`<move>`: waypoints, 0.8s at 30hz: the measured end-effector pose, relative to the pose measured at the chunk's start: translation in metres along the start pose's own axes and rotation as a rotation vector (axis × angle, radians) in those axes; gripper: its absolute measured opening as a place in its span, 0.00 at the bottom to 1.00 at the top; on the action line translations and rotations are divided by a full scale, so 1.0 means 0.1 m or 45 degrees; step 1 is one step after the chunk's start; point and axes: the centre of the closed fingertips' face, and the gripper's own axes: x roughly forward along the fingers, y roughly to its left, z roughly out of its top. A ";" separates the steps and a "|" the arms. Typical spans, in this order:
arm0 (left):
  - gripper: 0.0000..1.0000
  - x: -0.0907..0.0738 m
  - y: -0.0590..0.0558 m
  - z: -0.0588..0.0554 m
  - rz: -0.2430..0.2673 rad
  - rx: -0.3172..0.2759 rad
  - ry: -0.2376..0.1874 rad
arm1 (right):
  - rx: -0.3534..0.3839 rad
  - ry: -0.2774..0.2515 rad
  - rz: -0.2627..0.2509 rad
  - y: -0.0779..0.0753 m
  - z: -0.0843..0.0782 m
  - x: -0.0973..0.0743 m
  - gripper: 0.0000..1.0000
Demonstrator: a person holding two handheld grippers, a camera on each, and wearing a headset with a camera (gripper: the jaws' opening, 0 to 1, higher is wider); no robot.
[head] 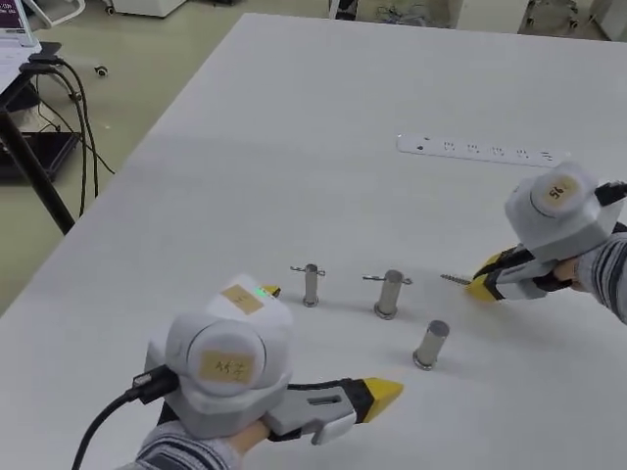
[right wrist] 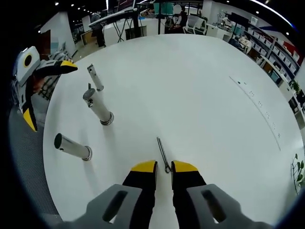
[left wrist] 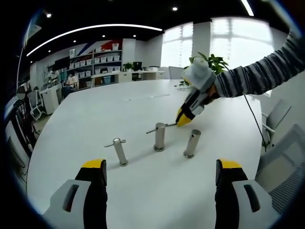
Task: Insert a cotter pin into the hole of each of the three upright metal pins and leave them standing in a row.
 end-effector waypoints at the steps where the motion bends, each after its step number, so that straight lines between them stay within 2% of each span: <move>1: 0.94 0.00 0.00 0.00 -0.002 0.000 0.000 | 0.001 0.005 0.003 0.00 -0.01 0.00 0.04; 9: 0.91 -0.01 -0.01 0.00 -0.013 0.002 -0.002 | -0.043 0.037 -0.002 -0.02 -0.03 0.02 0.00; 13: 0.89 -0.01 -0.04 0.00 -0.026 0.002 0.001 | -0.104 0.050 -0.012 -0.01 -0.03 0.03 0.00; 20: 0.86 -0.02 -0.01 0.00 -0.018 -0.005 0.000 | -0.176 0.011 -0.062 -0.01 -0.03 -0.01 0.00; 24: 0.83 -0.03 -0.03 0.00 -0.022 -0.004 0.005 | -0.157 -0.016 -0.088 -0.02 -0.02 -0.10 0.00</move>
